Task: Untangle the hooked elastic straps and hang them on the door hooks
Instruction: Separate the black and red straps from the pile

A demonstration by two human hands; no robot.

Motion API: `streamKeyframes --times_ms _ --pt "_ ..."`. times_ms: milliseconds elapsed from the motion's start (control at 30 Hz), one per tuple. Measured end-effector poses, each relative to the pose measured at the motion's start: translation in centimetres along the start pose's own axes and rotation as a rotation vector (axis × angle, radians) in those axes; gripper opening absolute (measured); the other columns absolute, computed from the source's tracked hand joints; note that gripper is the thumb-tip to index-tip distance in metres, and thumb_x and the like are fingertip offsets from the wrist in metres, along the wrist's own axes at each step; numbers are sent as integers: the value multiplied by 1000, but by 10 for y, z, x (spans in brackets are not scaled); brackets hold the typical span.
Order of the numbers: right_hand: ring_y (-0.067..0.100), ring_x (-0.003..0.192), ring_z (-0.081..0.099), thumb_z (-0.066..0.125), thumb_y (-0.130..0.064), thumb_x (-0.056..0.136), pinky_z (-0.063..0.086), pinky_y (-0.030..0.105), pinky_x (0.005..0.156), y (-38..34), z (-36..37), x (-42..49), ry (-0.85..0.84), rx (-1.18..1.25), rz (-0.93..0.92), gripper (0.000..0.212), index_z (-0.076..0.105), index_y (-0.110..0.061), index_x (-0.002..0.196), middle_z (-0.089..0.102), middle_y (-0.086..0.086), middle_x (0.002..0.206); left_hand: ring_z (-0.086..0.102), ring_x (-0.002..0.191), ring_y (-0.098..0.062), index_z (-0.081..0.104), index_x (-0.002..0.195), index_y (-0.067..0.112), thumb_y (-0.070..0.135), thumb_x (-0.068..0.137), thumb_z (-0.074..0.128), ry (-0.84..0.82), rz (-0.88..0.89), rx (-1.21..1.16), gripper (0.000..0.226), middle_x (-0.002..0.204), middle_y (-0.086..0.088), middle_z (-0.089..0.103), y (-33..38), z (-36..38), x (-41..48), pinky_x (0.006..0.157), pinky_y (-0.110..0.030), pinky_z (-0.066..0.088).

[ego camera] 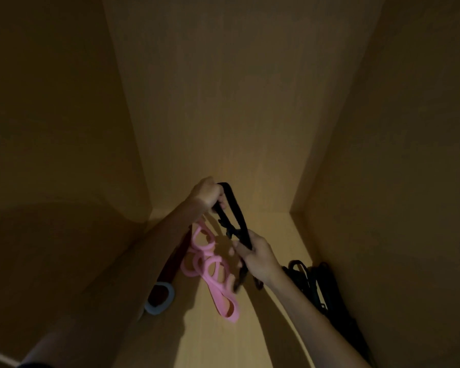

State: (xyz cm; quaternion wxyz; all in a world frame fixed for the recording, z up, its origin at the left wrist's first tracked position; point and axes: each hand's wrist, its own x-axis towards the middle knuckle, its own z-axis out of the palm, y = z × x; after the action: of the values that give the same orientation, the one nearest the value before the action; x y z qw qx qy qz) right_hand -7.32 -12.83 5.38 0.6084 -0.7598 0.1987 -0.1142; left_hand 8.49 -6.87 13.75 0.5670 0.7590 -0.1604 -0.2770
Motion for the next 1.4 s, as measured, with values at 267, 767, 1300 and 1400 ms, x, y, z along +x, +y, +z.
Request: streamKeyframes --times_ms 267,767,1300,1400 --pt "2 45 45 36 -44 97 29 17 46 25 -7 -56 76 -392 -59 37 56 -14 95 46 -9 56 51 55 -29 49 58 3 -7 73 44 -100 -165 208 18 57 -15 50 -44 22 4 57 -33 45" --pt "22 84 68 29 -33 101 49 26 62 113 -21 -90 439 -956 361 34 52 -9 107 67 8 99 59 99 -32 52 118 9 11 88 47 -333 -74 663 30 119 -16 58 -125 50 -16 70 -27 42" --pt "27 95 61 70 -41 76 57 37 73 123 -15 -101 458 -1158 222 68 51 -4 129 60 13 110 56 112 -21 58 116 31 20 89 40 -673 23 993 35 128 1 56 -132 113 -35 97 -35 48" --pt "31 105 63 81 -20 63 56 41 81 129 -7 -105 385 -1269 143 67 59 -4 124 63 16 118 50 122 -21 51 125 33 15 86 39 -628 54 978 44 138 1 50 -132 117 -28 102 -33 44"
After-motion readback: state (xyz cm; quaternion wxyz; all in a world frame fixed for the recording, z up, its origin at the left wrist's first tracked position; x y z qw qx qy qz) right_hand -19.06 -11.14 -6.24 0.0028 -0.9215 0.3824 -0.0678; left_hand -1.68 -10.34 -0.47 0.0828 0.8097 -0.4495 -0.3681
